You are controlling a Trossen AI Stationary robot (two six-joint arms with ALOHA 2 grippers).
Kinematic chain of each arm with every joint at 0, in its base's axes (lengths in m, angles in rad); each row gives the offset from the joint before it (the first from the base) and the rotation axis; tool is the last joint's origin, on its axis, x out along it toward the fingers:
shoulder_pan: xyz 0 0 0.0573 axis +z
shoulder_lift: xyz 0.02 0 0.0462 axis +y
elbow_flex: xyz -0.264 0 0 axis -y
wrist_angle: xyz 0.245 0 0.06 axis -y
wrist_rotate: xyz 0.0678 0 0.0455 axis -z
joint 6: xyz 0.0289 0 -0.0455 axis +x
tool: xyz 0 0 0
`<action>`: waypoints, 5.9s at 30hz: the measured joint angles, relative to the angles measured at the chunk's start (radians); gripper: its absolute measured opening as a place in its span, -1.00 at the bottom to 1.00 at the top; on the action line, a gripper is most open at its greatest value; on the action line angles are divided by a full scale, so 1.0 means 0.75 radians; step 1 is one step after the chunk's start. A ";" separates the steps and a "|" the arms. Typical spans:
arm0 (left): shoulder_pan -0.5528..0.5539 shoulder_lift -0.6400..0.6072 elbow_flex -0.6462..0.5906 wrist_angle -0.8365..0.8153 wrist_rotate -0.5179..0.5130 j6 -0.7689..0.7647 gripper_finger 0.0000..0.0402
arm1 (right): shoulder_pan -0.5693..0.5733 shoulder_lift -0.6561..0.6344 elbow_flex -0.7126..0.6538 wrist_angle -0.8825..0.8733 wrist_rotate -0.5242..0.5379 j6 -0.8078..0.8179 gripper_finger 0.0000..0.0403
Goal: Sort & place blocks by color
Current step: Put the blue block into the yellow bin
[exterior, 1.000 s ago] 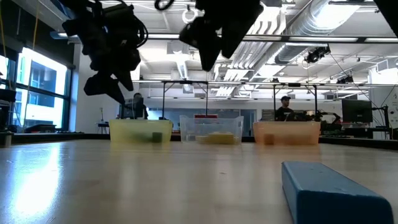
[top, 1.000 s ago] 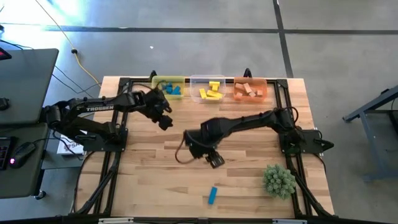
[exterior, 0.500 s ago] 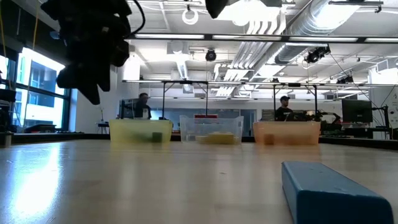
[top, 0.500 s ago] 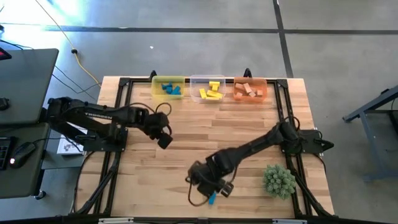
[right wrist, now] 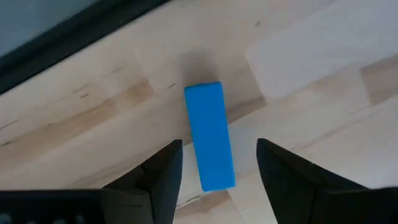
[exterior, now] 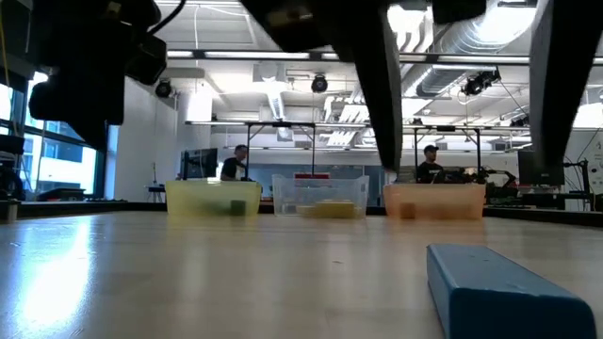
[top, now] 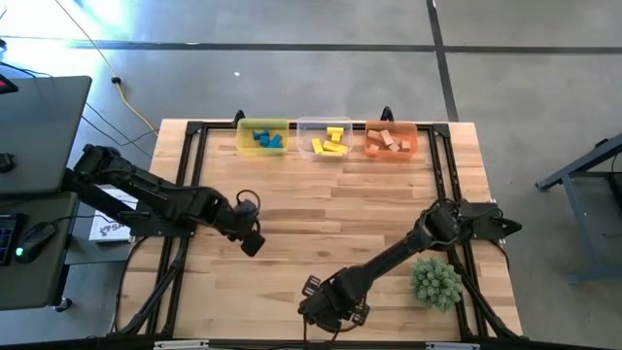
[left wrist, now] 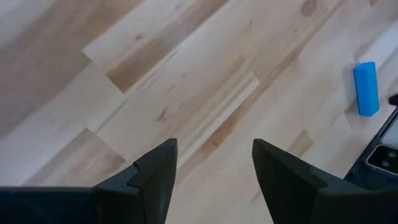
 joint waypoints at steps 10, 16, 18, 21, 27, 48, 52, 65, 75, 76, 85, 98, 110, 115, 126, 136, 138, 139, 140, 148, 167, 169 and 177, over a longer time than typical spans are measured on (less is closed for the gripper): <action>-0.107 0.000 0.000 -0.001 -0.032 -0.091 -0.01 | -0.021 0.103 0.000 -0.059 0.028 0.078 -0.03; -0.126 0.000 0.000 -0.002 -0.054 -0.114 -0.01 | -0.050 0.119 0.000 -0.078 0.064 0.081 -0.04; -0.126 0.000 0.000 -0.002 -0.057 -0.115 -0.01 | -0.057 0.119 0.000 -0.075 0.056 0.082 -0.08; -0.126 -0.001 0.000 -0.002 -0.063 -0.111 -0.01 | -0.057 0.119 0.000 -0.075 0.032 0.082 -0.19; -0.126 0.000 0.000 -0.002 -0.071 -0.100 -0.01 | -0.050 0.119 0.000 -0.066 -0.013 0.080 -0.35; -0.126 0.000 0.000 -0.002 -0.097 -0.145 -0.01 | 0.001 0.119 0.000 0.029 0.017 -0.001 -0.10; -0.126 0.000 0.000 -0.002 -0.097 -0.146 -0.01 | 0.001 0.123 0.001 0.038 -0.009 0.003 -0.10; -0.125 0.000 0.000 0.000 -0.097 -0.160 -0.01 | -0.001 0.143 0.007 0.046 -0.013 0.080 -0.58; -0.121 -0.001 0.000 -0.001 -0.097 -0.157 -0.01 | -0.036 0.141 0.006 0.019 -0.008 0.084 -0.64; -0.121 0.000 0.000 -0.001 -0.097 -0.156 -0.01 | -0.043 0.141 0.006 0.017 -0.009 0.083 -0.64; -0.069 0.000 0.000 -0.002 -0.052 -0.155 -0.01 | -0.122 0.123 0.002 -0.027 0.062 0.083 -0.64; 0.296 0.000 0.000 -0.003 0.104 0.198 -0.01 | -0.292 0.097 0.002 -0.087 0.125 0.079 -0.64; 0.788 0.000 0.000 0.015 0.279 0.597 -0.01 | -0.496 0.039 0.002 -0.096 0.173 0.038 -0.64; 0.986 0.000 0.000 0.079 0.372 0.697 -0.01 | -0.596 0.030 0.002 -0.094 0.193 0.083 -0.64; 1.352 0.000 0.000 0.197 0.586 0.880 -0.01 | -0.811 0.019 0.159 -0.061 0.215 0.215 -0.64; 1.528 0.000 0.000 0.323 0.616 0.857 -0.01 | -0.947 0.018 0.376 0.009 0.370 0.363 -0.64; 1.533 0.000 0.000 0.356 0.616 0.854 -0.01 | -0.964 0.018 0.400 0.015 0.402 0.388 -0.64; 1.533 0.000 0.000 0.372 0.616 0.844 -0.01 | -0.971 0.017 0.409 0.017 0.412 0.396 -0.64; 1.532 0.000 0.000 0.390 0.617 0.831 -0.01 | -0.976 0.017 0.419 0.015 0.418 0.413 -0.64; 1.527 0.000 0.000 0.462 0.676 0.787 -0.01 | -1.006 0.018 0.443 0.048 0.623 0.546 -0.64; 1.363 0.000 0.000 0.647 0.737 0.522 -0.01 | -1.023 0.018 0.438 0.078 0.618 0.598 -0.64; 1.359 0.000 0.000 0.647 0.714 0.518 -0.01 | -1.018 0.018 0.438 0.078 0.619 0.597 -0.64; 1.359 0.000 0.000 0.647 0.677 0.507 -0.01 | -0.975 0.019 0.438 0.094 0.609 0.566 -0.64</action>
